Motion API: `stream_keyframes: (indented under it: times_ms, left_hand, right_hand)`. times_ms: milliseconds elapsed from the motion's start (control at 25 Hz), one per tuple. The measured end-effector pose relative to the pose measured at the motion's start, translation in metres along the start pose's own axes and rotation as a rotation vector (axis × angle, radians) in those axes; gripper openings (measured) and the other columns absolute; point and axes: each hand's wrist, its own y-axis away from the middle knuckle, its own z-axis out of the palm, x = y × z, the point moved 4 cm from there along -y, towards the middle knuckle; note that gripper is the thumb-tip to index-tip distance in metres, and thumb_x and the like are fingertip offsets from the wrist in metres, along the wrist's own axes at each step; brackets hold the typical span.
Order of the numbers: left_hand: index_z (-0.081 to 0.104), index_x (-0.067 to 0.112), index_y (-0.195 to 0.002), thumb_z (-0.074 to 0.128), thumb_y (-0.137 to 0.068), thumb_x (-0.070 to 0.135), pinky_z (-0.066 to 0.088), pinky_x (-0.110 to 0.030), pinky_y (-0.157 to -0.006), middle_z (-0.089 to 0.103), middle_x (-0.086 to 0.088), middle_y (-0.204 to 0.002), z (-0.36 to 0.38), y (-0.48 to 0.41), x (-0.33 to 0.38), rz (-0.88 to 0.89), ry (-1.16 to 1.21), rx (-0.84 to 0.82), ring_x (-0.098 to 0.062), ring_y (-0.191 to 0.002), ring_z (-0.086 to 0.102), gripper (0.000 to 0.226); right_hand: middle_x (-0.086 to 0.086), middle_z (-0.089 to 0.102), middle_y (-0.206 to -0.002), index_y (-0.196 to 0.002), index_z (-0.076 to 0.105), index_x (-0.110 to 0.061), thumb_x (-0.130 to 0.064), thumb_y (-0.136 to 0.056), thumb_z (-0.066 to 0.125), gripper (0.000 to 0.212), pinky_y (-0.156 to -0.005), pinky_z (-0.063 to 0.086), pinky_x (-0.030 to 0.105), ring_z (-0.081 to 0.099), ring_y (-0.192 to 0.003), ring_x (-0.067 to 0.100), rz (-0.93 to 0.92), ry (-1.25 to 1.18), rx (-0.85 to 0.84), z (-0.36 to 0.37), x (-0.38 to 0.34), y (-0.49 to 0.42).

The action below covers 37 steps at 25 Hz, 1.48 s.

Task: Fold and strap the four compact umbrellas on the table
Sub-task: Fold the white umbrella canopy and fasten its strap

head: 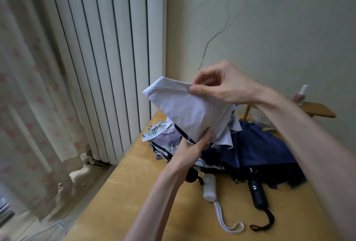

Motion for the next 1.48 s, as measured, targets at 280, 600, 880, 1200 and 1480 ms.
stream_keyframes:
  times_ms: [280,600,880,1200,1480]
  left_hand:
    - [0.064,0.015,-0.131,0.060,-0.105,0.040,0.044,-0.010,-0.059,0.062,0.015,-0.087,0.005,0.001,0.000,-0.010,-0.058,-0.042,0.012,-0.063,0.059,0.037]
    - [0.065,0.025,-0.100,0.053,-0.089,0.073,0.041,-0.021,-0.064,0.055,0.001,-0.087,-0.001,0.001,0.004,-0.054,-0.087,0.024,-0.009,-0.078,0.059,0.050]
    - [0.067,0.027,-0.117,0.055,-0.084,0.072,0.039,-0.018,-0.060,0.063,0.009,-0.089,-0.003,0.001,0.005,-0.039,-0.062,0.003,-0.010,-0.077,0.059,0.057]
    - [0.070,0.030,-0.112,0.055,-0.090,0.075,0.033,-0.023,-0.056,0.062,0.006,-0.082,-0.010,-0.005,0.003,-0.023,0.012,0.028,-0.011,-0.066,0.052,0.053]
    - [0.072,0.029,-0.113,0.030,-0.101,0.078,0.037,-0.026,-0.060,0.074,0.003,-0.090,-0.007,-0.005,0.001,-0.114,0.076,0.085,-0.009,-0.057,0.059,0.065]
  right_hand:
    - [-0.002,0.079,-0.074,-0.084,0.078,-0.019,-0.031,-0.079,0.093,0.020,-0.064,0.051,0.021,0.069,-0.065,0.003,0.045,0.194,0.123,0.013,0.012,-0.030]
    - [-0.011,0.059,-0.056,-0.066,0.069,-0.031,-0.051,-0.085,0.083,0.032,-0.054,0.033,0.014,0.049,-0.052,-0.003,0.097,0.382,0.178,0.013,0.017,-0.042]
    - [-0.008,0.076,-0.098,-0.078,0.078,-0.033,-0.051,-0.087,0.081,0.021,-0.092,0.050,0.034,0.068,-0.097,0.009,0.199,0.286,0.029,0.003,0.024,-0.022]
    - [-0.013,0.077,-0.110,-0.102,0.078,-0.035,-0.058,-0.091,0.074,0.026,-0.096,0.051,0.023,0.069,-0.108,-0.001,0.314,0.163,-0.135,-0.005,0.035,0.001]
    - [-0.015,0.063,-0.126,-0.131,0.065,-0.040,-0.066,-0.087,0.072,0.051,-0.096,0.043,0.027,0.059,-0.119,0.006,0.462,0.152,0.065,0.009,0.062,0.002]
